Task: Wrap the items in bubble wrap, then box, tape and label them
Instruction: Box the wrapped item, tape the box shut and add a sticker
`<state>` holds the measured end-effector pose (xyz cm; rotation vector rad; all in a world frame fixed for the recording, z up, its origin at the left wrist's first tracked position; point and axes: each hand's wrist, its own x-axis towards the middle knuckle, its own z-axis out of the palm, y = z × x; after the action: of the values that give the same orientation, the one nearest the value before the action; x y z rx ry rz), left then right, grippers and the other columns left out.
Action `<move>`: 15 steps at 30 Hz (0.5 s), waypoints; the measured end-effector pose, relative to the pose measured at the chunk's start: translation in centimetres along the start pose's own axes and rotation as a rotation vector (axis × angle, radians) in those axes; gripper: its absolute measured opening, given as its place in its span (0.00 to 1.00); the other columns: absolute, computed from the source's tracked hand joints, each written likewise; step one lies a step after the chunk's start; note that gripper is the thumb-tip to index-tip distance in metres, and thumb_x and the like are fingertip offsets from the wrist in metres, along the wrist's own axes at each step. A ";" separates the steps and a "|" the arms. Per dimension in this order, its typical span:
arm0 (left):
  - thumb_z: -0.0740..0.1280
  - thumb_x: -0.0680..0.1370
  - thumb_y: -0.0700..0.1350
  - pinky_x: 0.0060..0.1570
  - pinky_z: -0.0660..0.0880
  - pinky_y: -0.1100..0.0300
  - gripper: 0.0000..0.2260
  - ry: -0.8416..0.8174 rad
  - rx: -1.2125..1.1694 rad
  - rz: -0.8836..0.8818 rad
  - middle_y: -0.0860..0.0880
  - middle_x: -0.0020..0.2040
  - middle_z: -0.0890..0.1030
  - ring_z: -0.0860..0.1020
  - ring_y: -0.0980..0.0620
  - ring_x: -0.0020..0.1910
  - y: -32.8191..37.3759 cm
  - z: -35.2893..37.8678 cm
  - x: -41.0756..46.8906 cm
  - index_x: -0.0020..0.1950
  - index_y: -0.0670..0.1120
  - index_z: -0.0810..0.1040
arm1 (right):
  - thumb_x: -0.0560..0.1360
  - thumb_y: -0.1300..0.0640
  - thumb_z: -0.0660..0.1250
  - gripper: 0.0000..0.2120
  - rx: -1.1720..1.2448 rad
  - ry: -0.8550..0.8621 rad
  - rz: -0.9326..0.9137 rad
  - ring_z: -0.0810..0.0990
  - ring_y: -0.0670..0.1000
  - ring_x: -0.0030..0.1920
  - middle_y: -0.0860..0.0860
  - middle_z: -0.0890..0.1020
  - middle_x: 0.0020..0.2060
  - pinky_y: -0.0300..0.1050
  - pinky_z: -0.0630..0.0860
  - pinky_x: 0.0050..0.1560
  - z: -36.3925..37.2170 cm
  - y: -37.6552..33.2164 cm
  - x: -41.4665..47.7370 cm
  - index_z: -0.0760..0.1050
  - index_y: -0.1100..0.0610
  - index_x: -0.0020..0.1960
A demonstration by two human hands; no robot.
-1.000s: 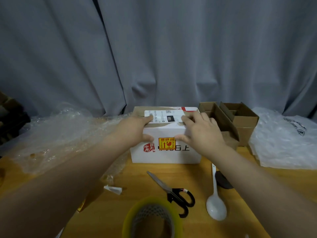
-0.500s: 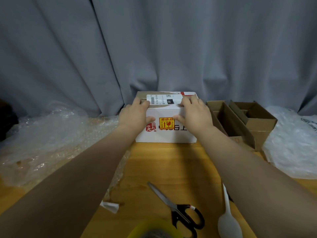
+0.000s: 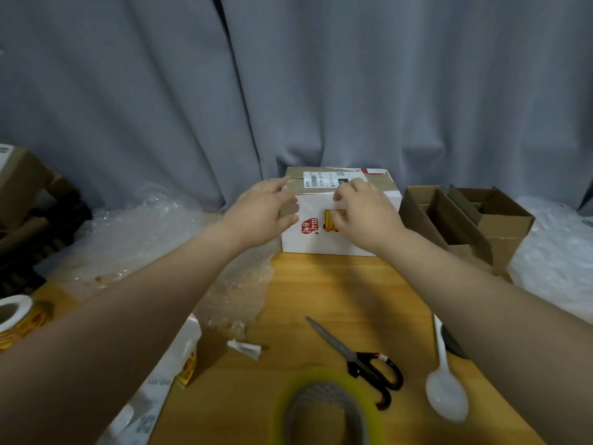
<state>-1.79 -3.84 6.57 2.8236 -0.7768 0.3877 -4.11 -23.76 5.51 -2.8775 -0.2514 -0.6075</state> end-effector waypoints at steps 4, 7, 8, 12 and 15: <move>0.63 0.78 0.54 0.71 0.60 0.51 0.22 -0.105 0.014 -0.159 0.46 0.76 0.60 0.61 0.45 0.73 -1.0 0.2 -5.6 0.71 0.49 0.69 | 0.78 0.51 0.61 0.14 0.123 -0.152 -0.076 0.71 0.54 0.61 0.53 0.74 0.60 0.50 0.70 0.61 0.8 -2.2 -3.0 0.73 0.55 0.62; 0.62 0.78 0.55 0.69 0.61 0.52 0.23 -0.240 0.007 -0.317 0.48 0.76 0.59 0.62 0.46 0.72 -1.8 2.0 -10.1 0.72 0.51 0.66 | 0.78 0.51 0.62 0.14 0.215 -0.233 -0.090 0.71 0.52 0.63 0.51 0.74 0.62 0.48 0.69 0.62 2.2 -3.5 -4.8 0.72 0.54 0.63; 0.62 0.79 0.55 0.69 0.62 0.52 0.23 -0.265 0.019 -0.343 0.48 0.76 0.59 0.62 0.46 0.72 -2.2 2.7 -11.2 0.72 0.51 0.66 | 0.78 0.51 0.63 0.14 0.235 -0.257 -0.099 0.71 0.52 0.63 0.51 0.74 0.62 0.47 0.69 0.62 2.7 -3.9 -5.2 0.73 0.53 0.62; 0.62 0.78 0.56 0.70 0.60 0.50 0.27 -0.277 0.082 -0.396 0.45 0.77 0.57 0.59 0.44 0.74 -4.6 4.1 -13.5 0.75 0.50 0.61 | 0.78 0.52 0.63 0.13 0.300 -0.345 -0.098 0.74 0.52 0.60 0.52 0.75 0.60 0.45 0.70 0.60 4.9 -6.2 -5.3 0.73 0.54 0.61; 0.65 0.75 0.61 0.69 0.62 0.47 0.36 -0.363 0.075 -0.463 0.41 0.77 0.55 0.60 0.39 0.73 -6.9 4.9 -13.1 0.77 0.50 0.53 | 0.78 0.51 0.64 0.17 0.312 -0.408 -0.067 0.73 0.53 0.62 0.54 0.74 0.63 0.44 0.68 0.62 6.8 -7.9 -4.8 0.72 0.55 0.64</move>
<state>-8.03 6.97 -2.76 3.0588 -0.1382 -0.1748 -7.43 -15.26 -1.45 -2.6643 -0.4568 0.0218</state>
